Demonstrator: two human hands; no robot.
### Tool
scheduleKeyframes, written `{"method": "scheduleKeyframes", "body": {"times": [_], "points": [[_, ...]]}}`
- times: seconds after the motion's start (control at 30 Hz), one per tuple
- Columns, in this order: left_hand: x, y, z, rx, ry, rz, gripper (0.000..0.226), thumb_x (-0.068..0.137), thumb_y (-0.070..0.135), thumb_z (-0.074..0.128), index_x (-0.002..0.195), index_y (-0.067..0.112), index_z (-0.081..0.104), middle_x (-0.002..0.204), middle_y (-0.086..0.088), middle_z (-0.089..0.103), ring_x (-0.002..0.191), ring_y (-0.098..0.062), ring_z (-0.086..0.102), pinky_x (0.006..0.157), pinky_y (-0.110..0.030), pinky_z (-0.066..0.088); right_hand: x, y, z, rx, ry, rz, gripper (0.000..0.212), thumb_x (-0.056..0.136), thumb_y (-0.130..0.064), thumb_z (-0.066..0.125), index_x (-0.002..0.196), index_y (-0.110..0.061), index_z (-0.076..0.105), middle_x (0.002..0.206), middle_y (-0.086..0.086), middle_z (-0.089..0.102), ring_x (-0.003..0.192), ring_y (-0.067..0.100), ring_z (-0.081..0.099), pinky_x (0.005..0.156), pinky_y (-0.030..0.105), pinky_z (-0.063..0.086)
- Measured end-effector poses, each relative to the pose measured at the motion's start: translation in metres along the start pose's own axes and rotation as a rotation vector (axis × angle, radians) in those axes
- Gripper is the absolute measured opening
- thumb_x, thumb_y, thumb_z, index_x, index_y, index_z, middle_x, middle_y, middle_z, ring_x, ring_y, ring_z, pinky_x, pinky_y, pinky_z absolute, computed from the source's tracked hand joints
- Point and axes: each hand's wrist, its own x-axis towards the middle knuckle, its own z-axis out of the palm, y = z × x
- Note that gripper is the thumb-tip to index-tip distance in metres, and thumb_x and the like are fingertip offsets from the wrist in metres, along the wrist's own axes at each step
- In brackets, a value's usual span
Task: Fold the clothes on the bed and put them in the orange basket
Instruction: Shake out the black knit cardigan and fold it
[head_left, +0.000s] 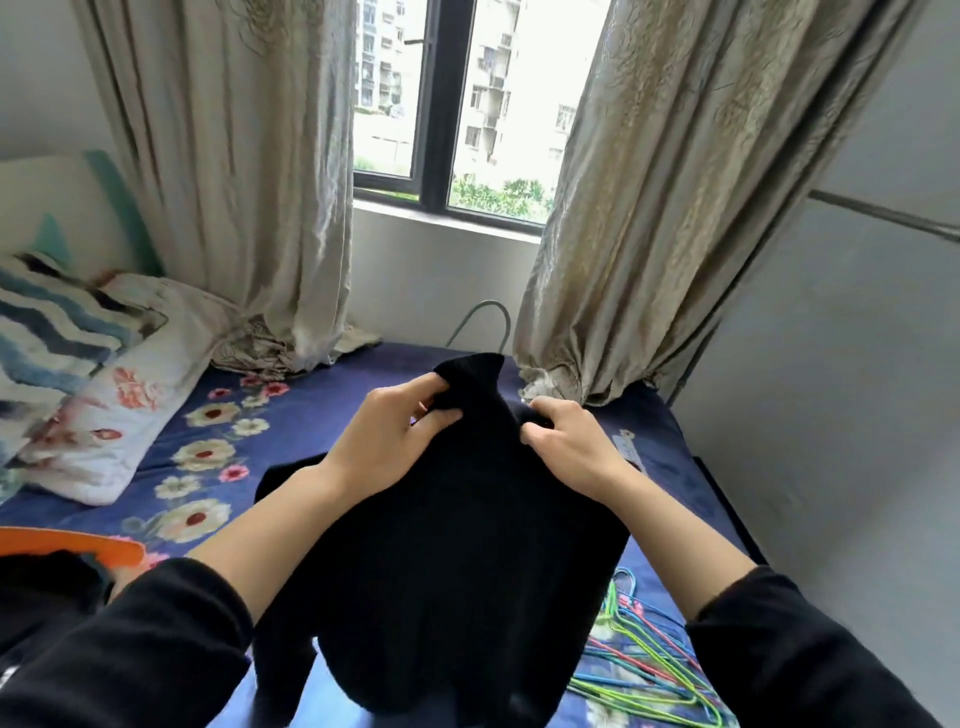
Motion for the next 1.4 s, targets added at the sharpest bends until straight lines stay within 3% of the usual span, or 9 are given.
{"method": "scheduleKeyframes", "body": {"times": [0.13,0.37,0.43,0.57,0.73,0.83,1.0,1.23,1.4], "points": [[-0.002,0.013,-0.015,-0.136,-0.134,0.007,0.022,0.095,0.018,0.059,0.114,0.030,0.063,0.104,0.014,0.067,0.102,-0.008,0.063,0.092,-0.031,0.049,-0.003,0.002,-0.006,0.047,0.053,0.041,0.020,0.083,-0.018,0.053,0.076,-0.001,0.045,0.066,0.003,0.046,0.062,0.014,0.041,0.058,0.033,0.032],[0.005,0.032,-0.022,-0.248,-0.023,0.026,0.013,0.097,0.019,0.056,0.085,0.012,0.054,0.068,-0.002,0.051,0.065,-0.014,0.047,0.065,-0.032,0.041,0.003,-0.003,-0.017,0.147,0.080,-0.017,0.021,0.079,-0.024,0.055,0.082,-0.004,0.061,0.067,0.013,0.057,0.060,0.010,0.049,0.060,0.031,0.042],[0.006,0.041,-0.023,-0.186,-0.037,0.092,0.013,0.095,0.022,0.060,0.084,0.015,0.056,0.070,-0.003,0.055,0.065,-0.023,0.052,0.064,-0.033,0.044,0.005,-0.003,-0.023,0.185,0.115,-0.026,0.016,0.080,-0.019,0.057,0.072,-0.005,0.057,0.059,0.002,0.050,0.055,0.010,0.045,0.056,0.028,0.037],[0.008,0.046,-0.036,0.051,-0.150,0.213,0.021,0.084,0.029,0.073,0.079,0.037,0.054,0.069,0.015,0.059,0.063,-0.005,0.055,0.062,-0.017,0.042,0.009,0.002,-0.042,0.324,0.213,0.003,0.014,0.080,-0.013,0.060,0.067,-0.008,0.059,0.058,0.000,0.054,0.054,0.011,0.050,0.056,0.028,0.040],[0.017,0.036,-0.045,0.263,-0.265,0.035,0.046,0.072,0.041,0.077,0.112,0.031,0.056,0.090,0.020,0.066,0.083,0.001,0.064,0.078,-0.019,0.050,0.009,-0.008,-0.046,0.408,0.230,-0.014,0.008,0.078,-0.009,0.064,0.070,-0.010,0.065,0.060,-0.003,0.062,0.056,0.006,0.057,0.055,0.022,0.046],[0.017,0.029,-0.038,0.339,-0.277,0.087,0.011,0.080,0.035,0.070,0.090,0.035,0.067,0.080,0.016,0.066,0.078,-0.002,0.063,0.074,-0.032,0.051,0.008,-0.014,-0.044,0.427,0.118,-0.042,0.007,0.077,-0.004,0.065,0.076,-0.010,0.068,0.072,0.007,0.069,0.064,0.010,0.062,0.061,0.023,0.051],[0.010,0.026,-0.022,0.096,0.006,0.074,0.009,0.084,0.019,0.073,0.092,0.019,0.069,0.084,0.009,0.061,0.080,-0.011,0.057,0.078,-0.030,0.047,0.008,-0.011,-0.040,0.455,0.073,-0.037,0.013,0.080,-0.002,0.063,0.081,-0.012,0.072,0.078,0.008,0.072,0.068,0.012,0.065,0.066,0.025,0.053],[-0.008,0.027,-0.003,-0.168,-0.130,0.099,0.011,0.087,0.014,0.068,0.091,0.012,0.058,0.091,0.007,0.069,0.081,-0.016,0.064,0.077,-0.032,0.053,0.008,0.012,-0.022,0.392,0.065,0.065,0.008,0.083,-0.009,0.062,0.079,-0.009,0.069,0.070,0.001,0.064,0.066,0.010,0.058,0.063,0.027,0.046],[-0.021,0.008,0.003,0.304,-0.255,0.249,0.028,0.092,0.044,0.057,0.096,0.018,0.048,0.067,0.004,0.056,0.062,-0.024,0.045,0.074,-0.029,0.039,0.001,0.034,-0.009,0.365,0.073,0.109,0.007,0.080,-0.007,0.062,0.078,-0.003,0.067,0.065,0.000,0.057,0.062,0.009,0.051,0.059,0.025,0.040]]}}
